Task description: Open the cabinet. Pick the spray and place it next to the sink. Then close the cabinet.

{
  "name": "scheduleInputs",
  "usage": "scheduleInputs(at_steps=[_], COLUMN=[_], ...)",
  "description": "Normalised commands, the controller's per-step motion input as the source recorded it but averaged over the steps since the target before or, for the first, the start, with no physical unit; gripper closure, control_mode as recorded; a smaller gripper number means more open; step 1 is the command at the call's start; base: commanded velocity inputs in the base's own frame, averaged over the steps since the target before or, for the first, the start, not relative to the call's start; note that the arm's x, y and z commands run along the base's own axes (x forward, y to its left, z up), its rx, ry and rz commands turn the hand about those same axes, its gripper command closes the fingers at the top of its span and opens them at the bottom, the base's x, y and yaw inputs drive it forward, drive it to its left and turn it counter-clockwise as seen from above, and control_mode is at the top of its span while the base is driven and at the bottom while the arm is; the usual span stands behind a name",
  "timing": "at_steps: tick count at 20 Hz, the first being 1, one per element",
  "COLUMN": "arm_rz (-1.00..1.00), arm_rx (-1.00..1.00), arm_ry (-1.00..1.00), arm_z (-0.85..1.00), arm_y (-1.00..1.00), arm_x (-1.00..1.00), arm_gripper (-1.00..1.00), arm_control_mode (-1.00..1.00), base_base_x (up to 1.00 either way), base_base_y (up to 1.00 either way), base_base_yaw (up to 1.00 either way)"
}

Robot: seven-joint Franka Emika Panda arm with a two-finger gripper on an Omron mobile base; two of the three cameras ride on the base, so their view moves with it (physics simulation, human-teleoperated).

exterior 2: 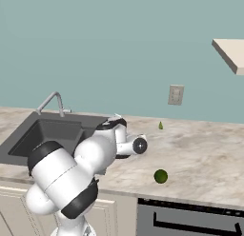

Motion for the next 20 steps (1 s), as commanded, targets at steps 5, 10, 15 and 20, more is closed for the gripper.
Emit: scheduleInputs(at_steps=[5, 10, 15, 20], arm_rz=[0.0, 0.0, 0.0, 0.0], arm_rx=[0.0, 0.0, 0.0, 0.0], arm_ry=[0.0, 0.0, 0.0, 0.0], arm_z=[0.0, 0.0, 0.0, 0.0], arm_y=[0.0, 0.0, 0.0, -0.01], arm_x=[0.0, 0.0, 0.0, 0.0], arm_gripper=[-1.0, -1.0, -1.0, -1.0], arm_control_mode=[-1.0, -1.0, -1.0, -1.0], base_base_x=[0.0, 0.0, 0.0, 0.0], base_base_y=[0.0, 0.0, 0.0, 0.0], base_base_yaw=[0.0, 0.0, 0.0, 0.0])
